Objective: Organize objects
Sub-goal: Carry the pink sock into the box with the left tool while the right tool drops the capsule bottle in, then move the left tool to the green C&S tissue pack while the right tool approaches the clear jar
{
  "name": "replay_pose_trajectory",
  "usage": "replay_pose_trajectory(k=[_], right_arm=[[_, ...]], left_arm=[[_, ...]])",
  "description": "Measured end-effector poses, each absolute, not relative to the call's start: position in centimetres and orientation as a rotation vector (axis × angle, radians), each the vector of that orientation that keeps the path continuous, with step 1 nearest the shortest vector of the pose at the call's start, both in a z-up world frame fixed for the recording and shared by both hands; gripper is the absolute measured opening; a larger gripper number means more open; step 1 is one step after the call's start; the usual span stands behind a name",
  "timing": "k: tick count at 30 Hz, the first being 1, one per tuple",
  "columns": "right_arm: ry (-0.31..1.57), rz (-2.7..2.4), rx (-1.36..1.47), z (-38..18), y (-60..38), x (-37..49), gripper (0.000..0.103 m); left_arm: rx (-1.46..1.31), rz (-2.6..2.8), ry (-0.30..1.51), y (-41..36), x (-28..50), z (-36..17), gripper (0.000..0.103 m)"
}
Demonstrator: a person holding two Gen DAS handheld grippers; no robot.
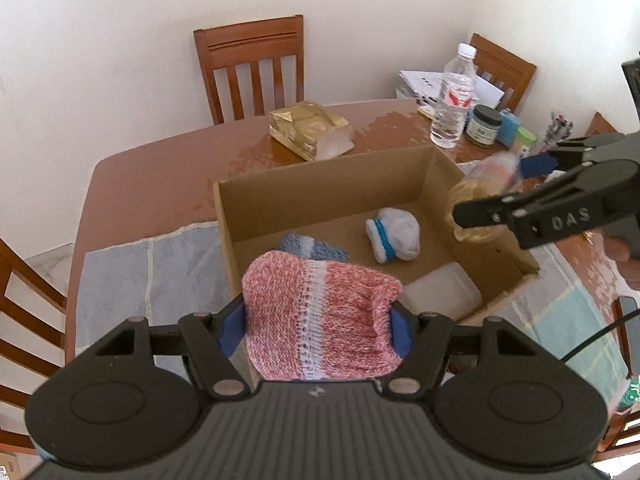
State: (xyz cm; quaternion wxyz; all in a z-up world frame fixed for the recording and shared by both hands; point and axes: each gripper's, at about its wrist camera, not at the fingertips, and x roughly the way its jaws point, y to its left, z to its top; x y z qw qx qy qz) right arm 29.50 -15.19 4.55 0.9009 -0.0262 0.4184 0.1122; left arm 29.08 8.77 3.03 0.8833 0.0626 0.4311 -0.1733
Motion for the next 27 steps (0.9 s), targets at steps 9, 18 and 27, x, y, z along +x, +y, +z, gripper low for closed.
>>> replay_pose_trajectory(k=[9, 18, 27], right_arm=[[0.847, 0.21, -0.021, 4.7, -16.3, 31.8, 0.103], [0.859, 0.158, -0.022, 5.0, -18.4, 30.1, 0.103], [0.867, 0.128, -0.037, 5.5, -18.6, 28.5, 0.103]], left_arm=[[0.122, -0.347, 0.881, 8.3, 32.1, 3.1, 0.07], [0.17, -0.294, 0.808, 6.7, 33.5, 3.9, 0.099], [0.163, -0.3, 0.846, 7.2, 31.0, 4.3, 0.1]])
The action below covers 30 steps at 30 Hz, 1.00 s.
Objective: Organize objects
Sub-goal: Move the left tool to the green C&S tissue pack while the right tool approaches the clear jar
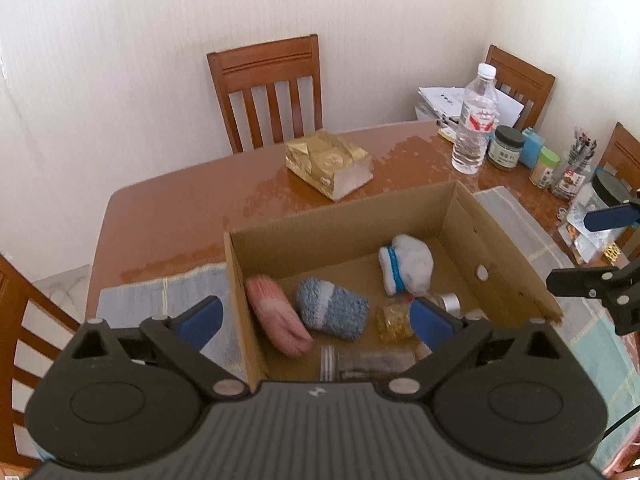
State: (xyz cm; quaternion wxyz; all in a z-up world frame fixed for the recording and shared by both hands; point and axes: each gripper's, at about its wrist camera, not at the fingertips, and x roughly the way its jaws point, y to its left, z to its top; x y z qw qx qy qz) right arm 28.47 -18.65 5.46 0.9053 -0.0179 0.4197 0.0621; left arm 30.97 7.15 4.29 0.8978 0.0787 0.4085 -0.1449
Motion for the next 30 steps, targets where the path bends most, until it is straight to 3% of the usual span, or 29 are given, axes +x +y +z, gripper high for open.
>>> replay_pose_trajectory(k=[30], right_arm=[[0.931, 0.167, 0.06, -4.9, -15.9, 12.9, 0.103]], left_arm=[[0.12, -0.256, 0.889, 9.6, 16.0, -5.4, 0.101]])
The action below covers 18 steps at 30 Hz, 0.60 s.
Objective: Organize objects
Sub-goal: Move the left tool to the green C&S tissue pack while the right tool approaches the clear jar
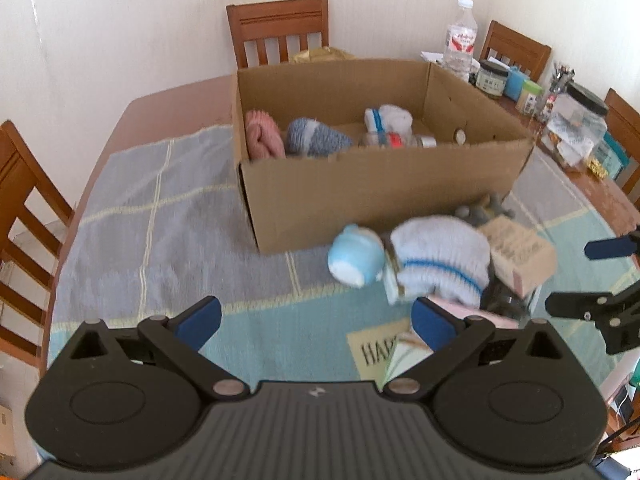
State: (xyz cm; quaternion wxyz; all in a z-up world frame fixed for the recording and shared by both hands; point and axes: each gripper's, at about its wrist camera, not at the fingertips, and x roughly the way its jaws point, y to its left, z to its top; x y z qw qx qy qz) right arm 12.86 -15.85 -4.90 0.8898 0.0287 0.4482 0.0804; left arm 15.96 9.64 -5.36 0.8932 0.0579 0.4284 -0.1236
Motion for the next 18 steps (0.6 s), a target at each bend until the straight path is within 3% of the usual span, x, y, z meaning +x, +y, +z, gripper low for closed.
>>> replay_pose_trajectory(k=[18], right_arm=[[0.936, 0.2, -0.107, -7.9, -14.2, 14.0, 0.103]], left_arm=[[-0.026, -0.125, 0.906, 9.5, 12.1, -7.2, 0.101]])
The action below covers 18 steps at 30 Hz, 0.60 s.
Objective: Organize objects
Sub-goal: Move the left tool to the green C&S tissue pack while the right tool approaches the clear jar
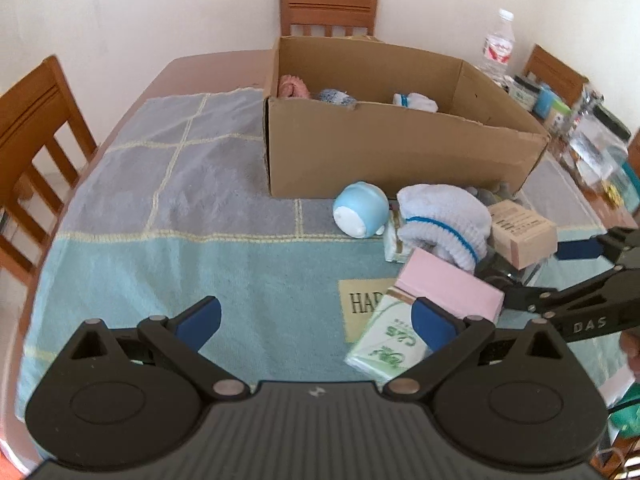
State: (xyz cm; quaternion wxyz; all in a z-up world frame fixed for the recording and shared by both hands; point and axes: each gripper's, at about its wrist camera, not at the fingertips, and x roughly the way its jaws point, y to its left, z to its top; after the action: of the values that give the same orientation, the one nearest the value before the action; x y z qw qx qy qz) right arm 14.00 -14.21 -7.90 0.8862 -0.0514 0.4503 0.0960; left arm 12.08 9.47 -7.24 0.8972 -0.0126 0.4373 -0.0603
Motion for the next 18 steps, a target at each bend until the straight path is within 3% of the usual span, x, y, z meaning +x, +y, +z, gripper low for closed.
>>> replay_pose_trajectory(k=[18], right_arm=[[0.981, 0.271, -0.146, -10.1, -17.4, 15.1, 0.103]], left_arm=[[0.019, -0.02, 1.006, 5.4, 12.2, -11.8, 0.101]])
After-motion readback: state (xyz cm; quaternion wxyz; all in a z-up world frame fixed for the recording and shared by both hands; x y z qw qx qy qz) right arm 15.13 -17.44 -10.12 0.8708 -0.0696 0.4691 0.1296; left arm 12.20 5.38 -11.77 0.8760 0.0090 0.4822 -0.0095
